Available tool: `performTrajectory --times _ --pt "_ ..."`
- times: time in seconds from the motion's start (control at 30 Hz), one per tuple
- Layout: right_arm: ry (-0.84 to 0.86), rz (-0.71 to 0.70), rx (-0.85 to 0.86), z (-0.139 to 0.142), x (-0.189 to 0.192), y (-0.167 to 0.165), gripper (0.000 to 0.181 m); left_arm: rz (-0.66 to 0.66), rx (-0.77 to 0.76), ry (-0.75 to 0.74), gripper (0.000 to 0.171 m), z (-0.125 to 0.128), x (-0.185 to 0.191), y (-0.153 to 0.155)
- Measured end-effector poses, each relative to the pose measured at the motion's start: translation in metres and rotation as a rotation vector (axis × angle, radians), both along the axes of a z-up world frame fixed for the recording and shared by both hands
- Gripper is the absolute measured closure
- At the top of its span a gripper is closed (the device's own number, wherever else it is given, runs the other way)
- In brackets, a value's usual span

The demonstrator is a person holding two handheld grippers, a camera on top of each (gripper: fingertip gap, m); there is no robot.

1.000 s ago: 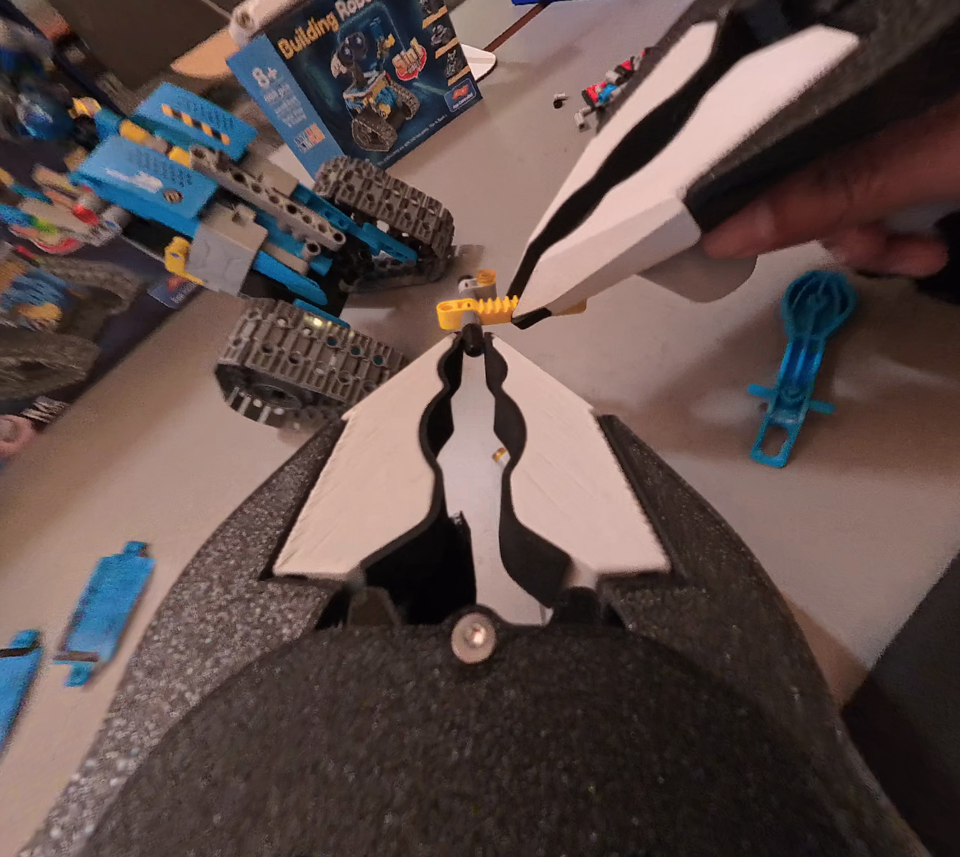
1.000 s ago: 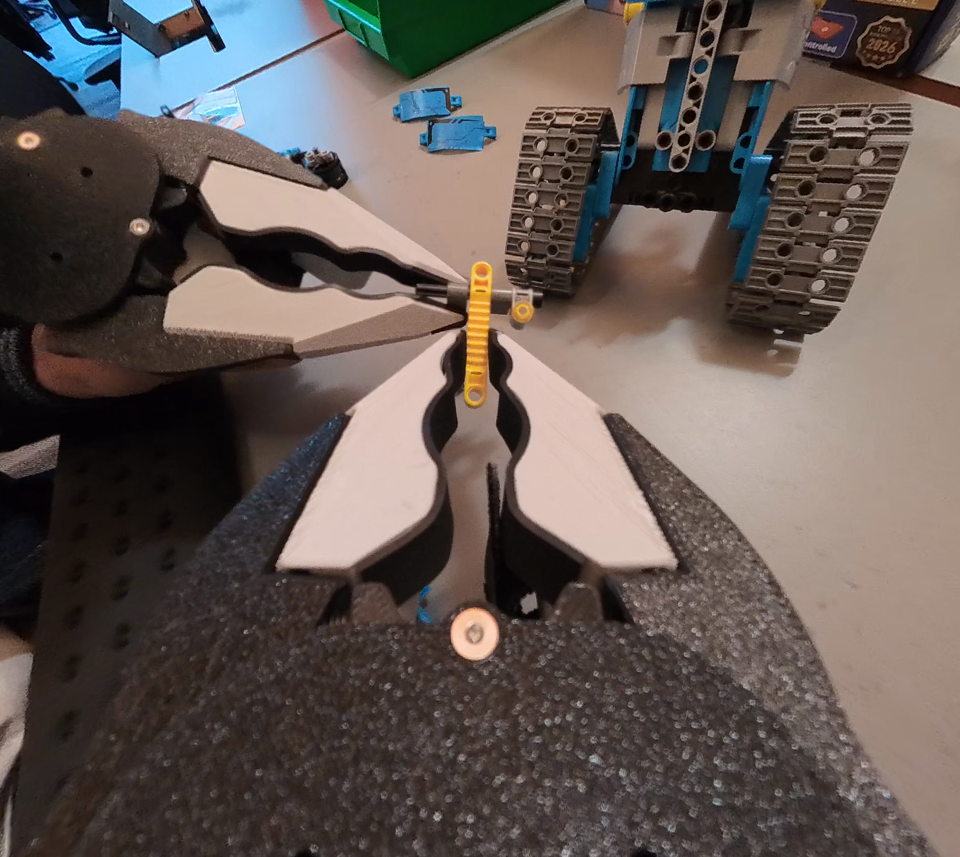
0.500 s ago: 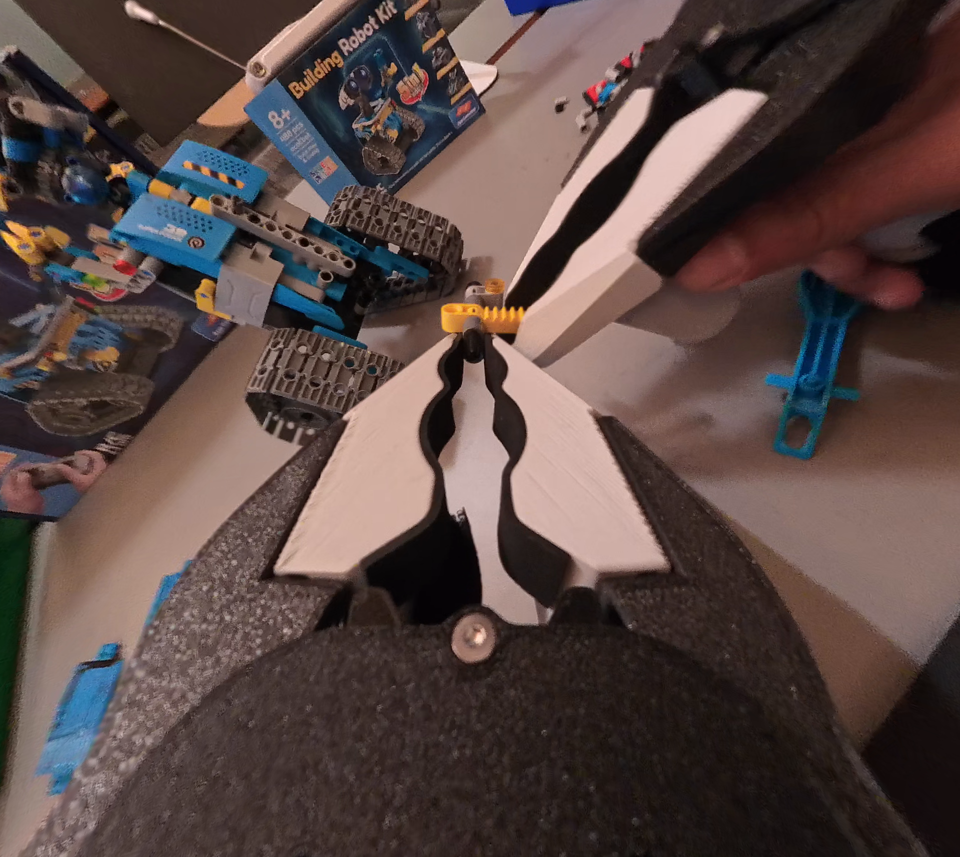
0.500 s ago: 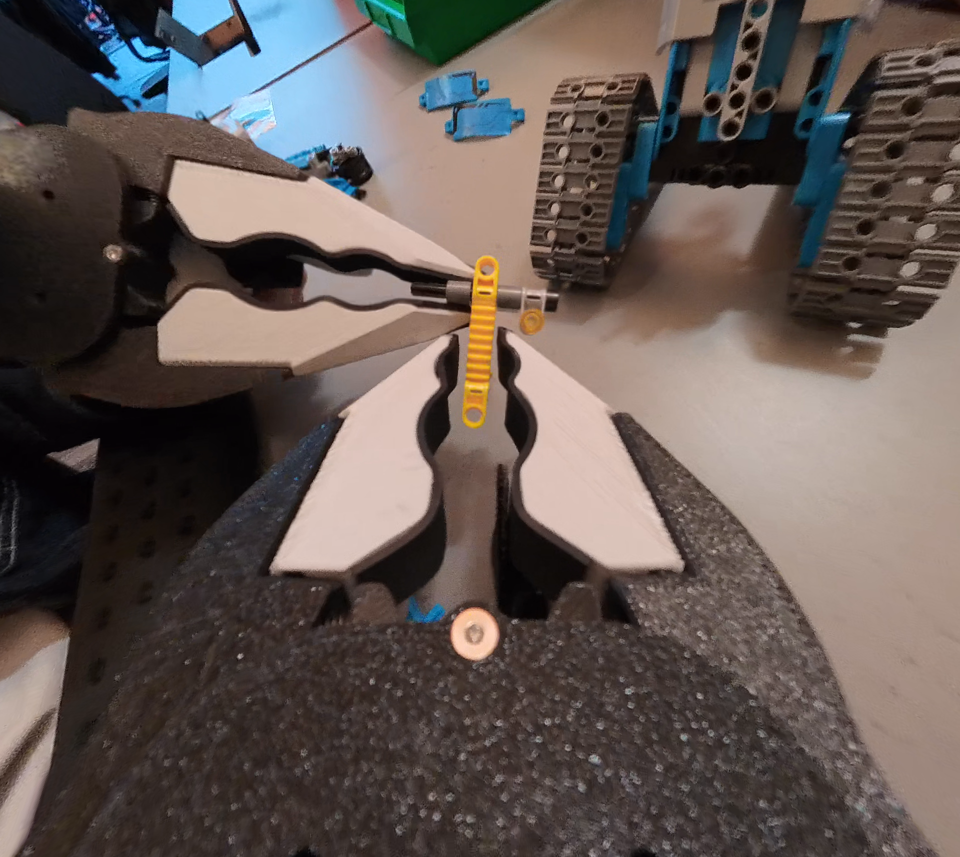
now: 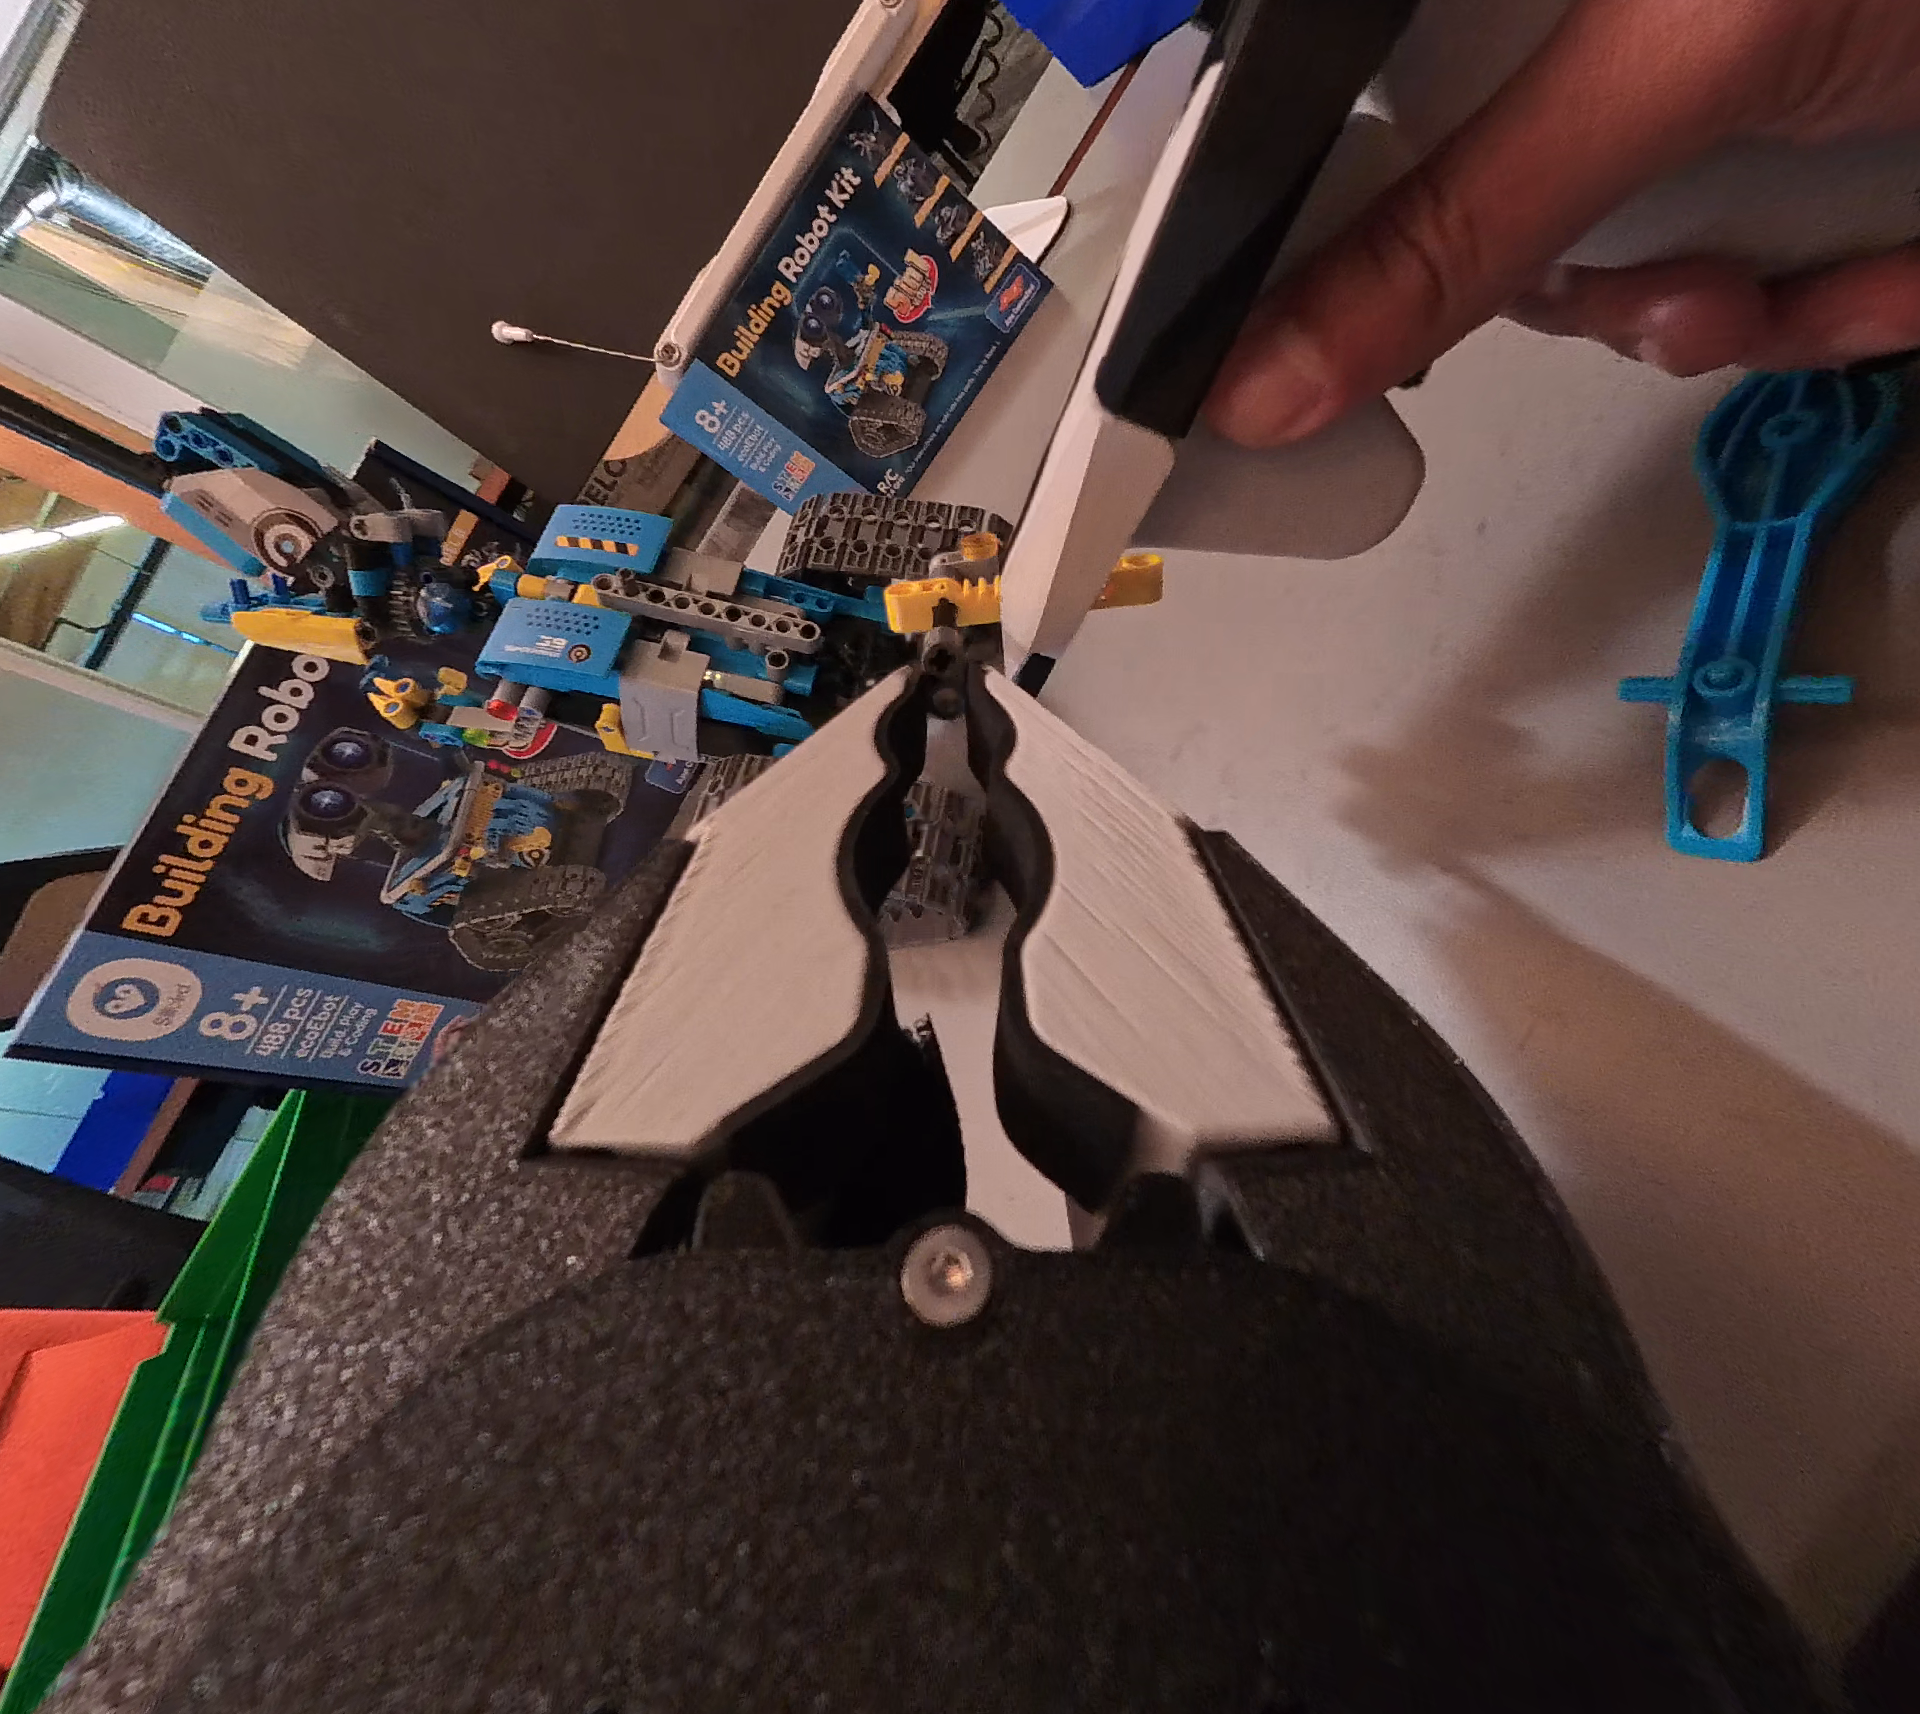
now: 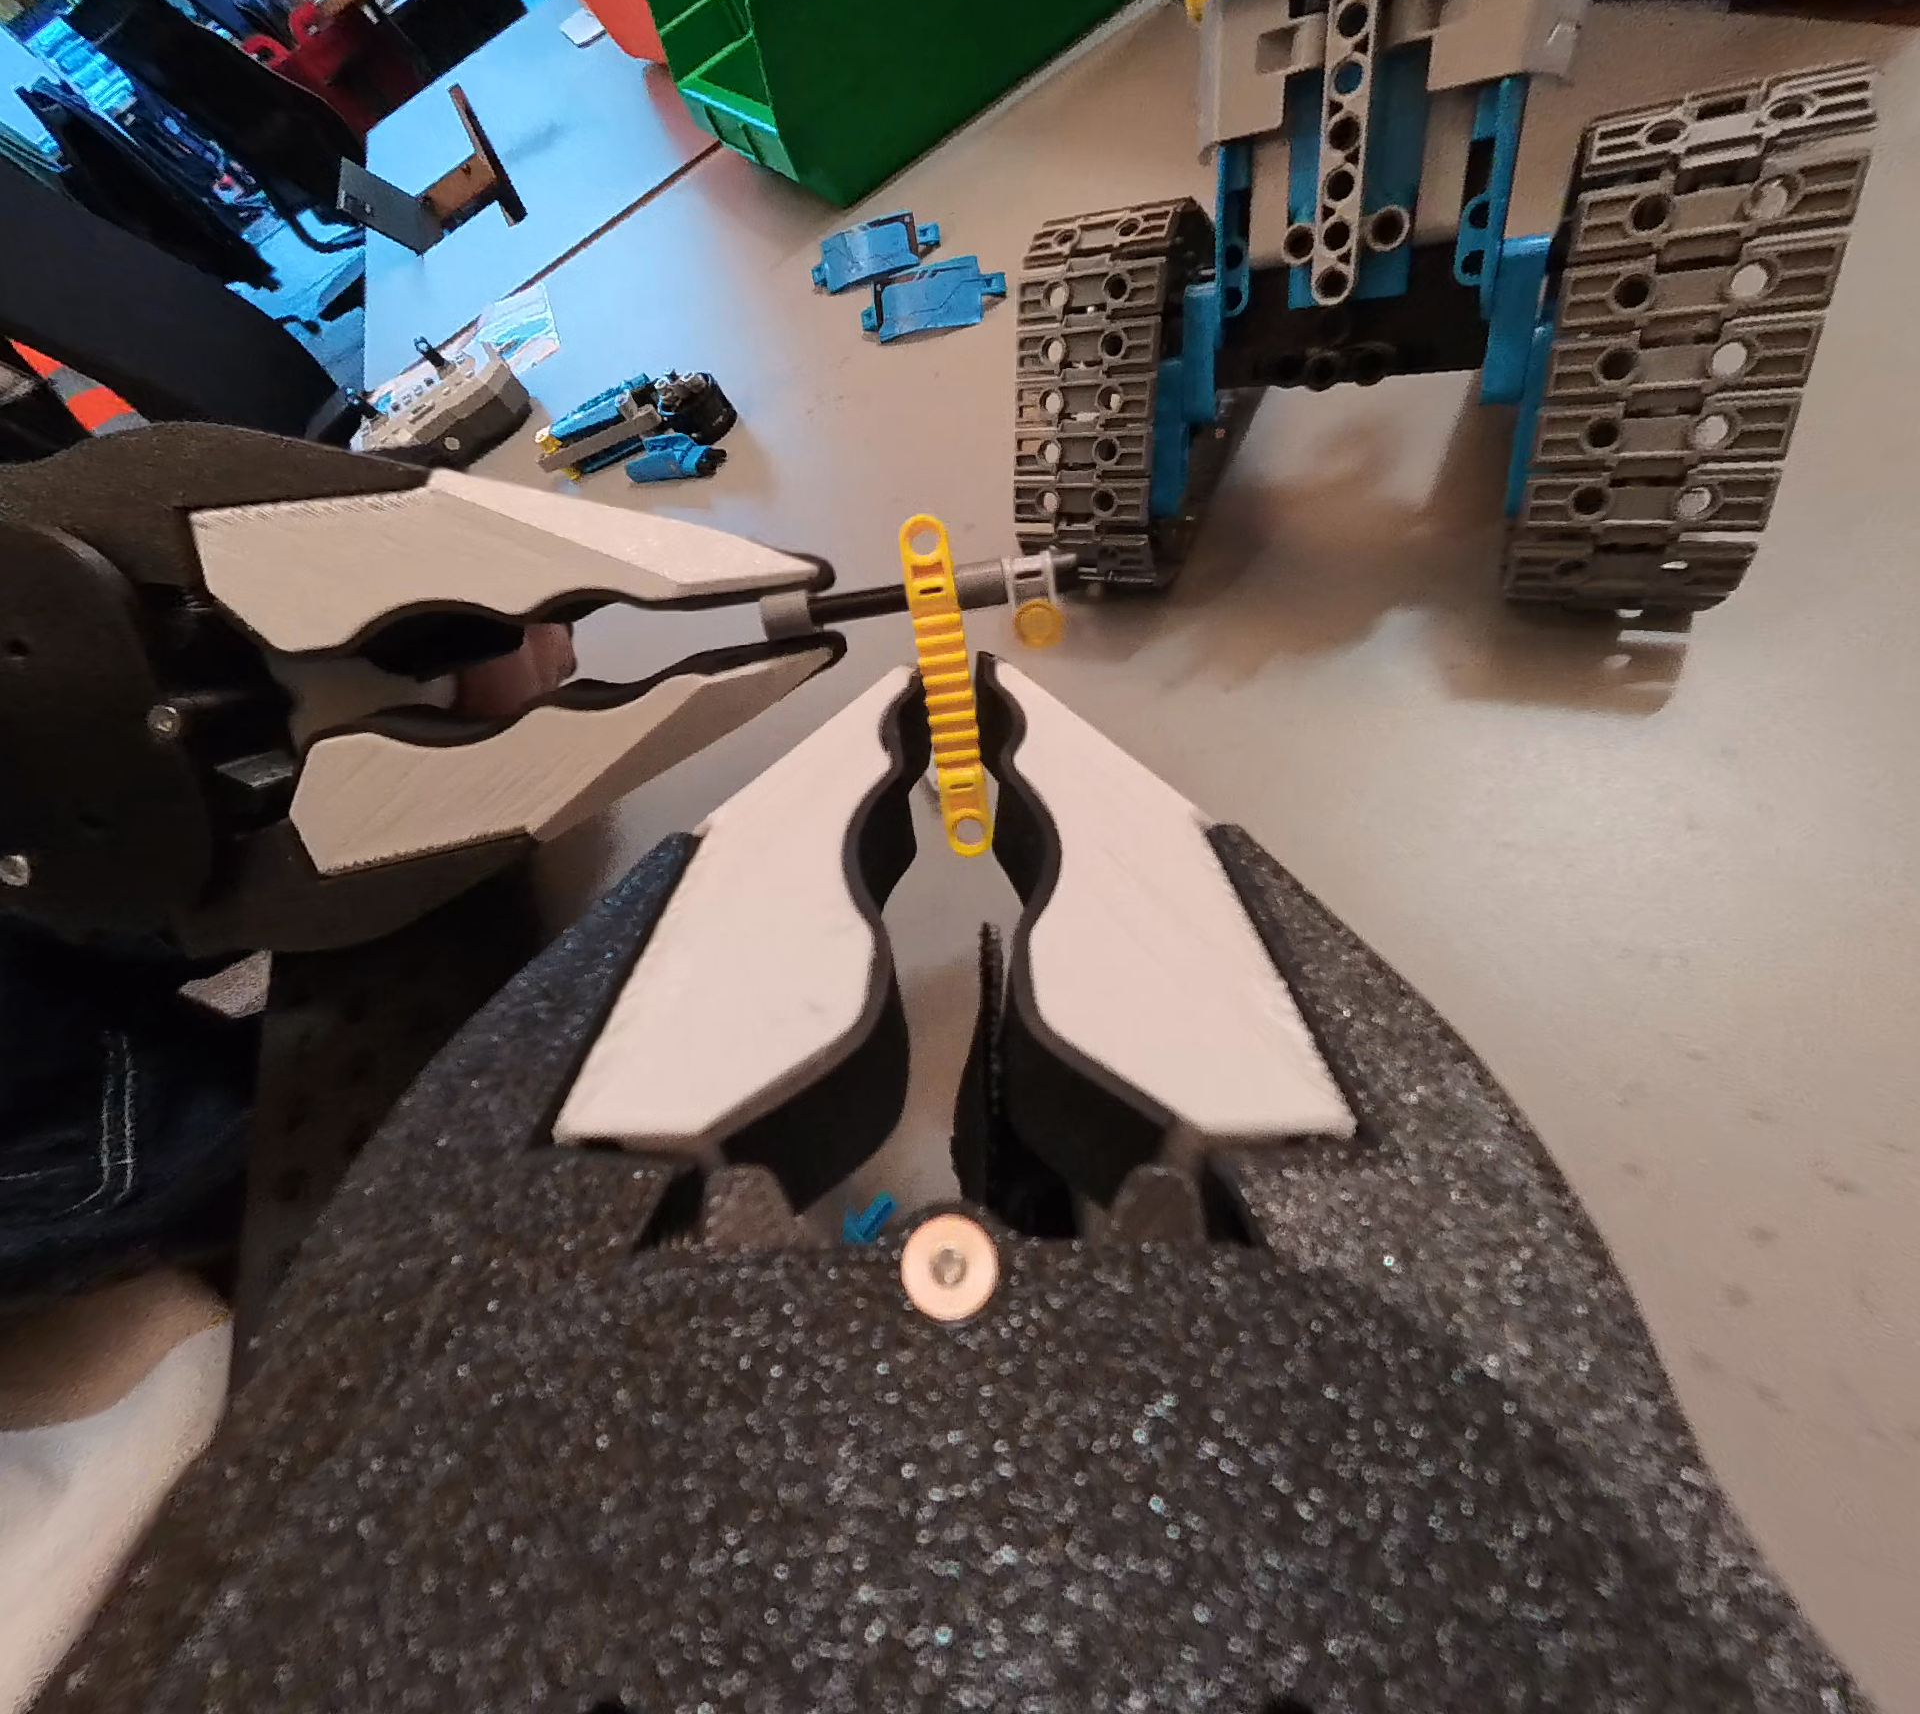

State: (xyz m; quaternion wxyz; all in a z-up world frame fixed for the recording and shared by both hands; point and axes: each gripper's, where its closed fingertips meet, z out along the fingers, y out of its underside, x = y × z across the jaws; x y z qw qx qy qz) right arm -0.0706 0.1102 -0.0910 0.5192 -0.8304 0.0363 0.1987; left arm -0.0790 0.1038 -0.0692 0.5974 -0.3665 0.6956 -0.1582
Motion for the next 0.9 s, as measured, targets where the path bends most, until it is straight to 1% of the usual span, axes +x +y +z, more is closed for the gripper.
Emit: performTrajectory --times 0.13,0.17,0.2,0.23,0.27,0.3,0.33,0.37,0.4,0.47,0.5,0.57,0.63,0.7,0.77,0.83,0.9 --pt "-0.027 -0.004 -0.013 -0.002 0.002 0.0 0.174 0.001 0.008 0.007 0.165 -0.001 0.0 0.0" --pt "-0.059 -0.075 -0.048 -0.008 0.016 0.0 0.176 0.002 0.011 -0.011 0.166 0.002 -0.001 0.0" --pt "-0.16 -0.17 -0.076 -0.014 0.048 -0.006 0.176 0.0 0.023 -0.058 0.165 0.012 -0.005 -0.001" --pt "-0.128 -0.242 -0.065 -0.008 0.076 -0.015 0.176 -0.008 0.028 -0.086 0.166 0.017 -0.01 -0.004" --pt "-0.055 -0.276 -0.022 0.002 0.093 -0.023 0.176 -0.019 0.015 -0.066 0.166 0.012 -0.011 -0.007" --pt "-0.062 -0.289 -0.009 0.005 0.104 -0.032 0.176 -0.033 -0.012 -0.028 0.165 0.003 -0.01 -0.008" --pt "-0.068 -0.298 0.002 0.008 0.111 -0.04 0.176 -0.063 -0.053 -0.01 0.165 -0.001 -0.008 -0.01" --pt "-0.039 -0.289 0.036 0.014 0.111 -0.044 0.176 -0.117 -0.113 0.0 0.165 -0.002 -0.006 -0.016" --pt "-0.026 -0.288 0.057 0.017 0.112 -0.049 0.176 -0.157 -0.186 0.037 0.166 -0.008 -0.004 -0.022" --pt "-0.103 -0.317 0.032 0.011 0.123 -0.063 0.176 -0.199 -0.333 0.22 0.165 -0.039 0.003 -0.032" --pt "-0.126 -0.328 0.05 0.013 0.127 -0.07 0.176 -0.212 -0.395 0.3 0.165 -0.051 0.006 -0.036" --pt "-0.139 -0.366 0.073 0.015 0.134 -0.085 0.176 -0.234 -0.49 0.391 0.165 -0.058 0.017 -0.04" --pt "-0.135 -0.392 0.038 0.005 0.138 -0.096 0.175 -0.265 -0.587 0.547 0.165 -0.072 0.029 -0.047" --pt "-0.126 -0.383 0.021 0.001 0.138 -0.1 0.175 -0.251 -0.652 0.682 0.165 -0.085 0.045 -0.047" --pt "-0.154 -0.371 0.0 -0.002 0.135 -0.099 0.175 -0.239 -0.658 0.712 0.165 -0.088 0.063 -0.045" --pt "-0.221 -0.351 -0.029 -0.006 0.13 -0.095 0.176 -0.251 -0.654 0.766 0.164 -0.092 0.067 -0.05" --pt "-0.341 -0.329 -0.074 -0.011 0.125 -0.092 0.176 -0.252 -0.678 0.717 0.161 -0.085 0.075 -0.051"
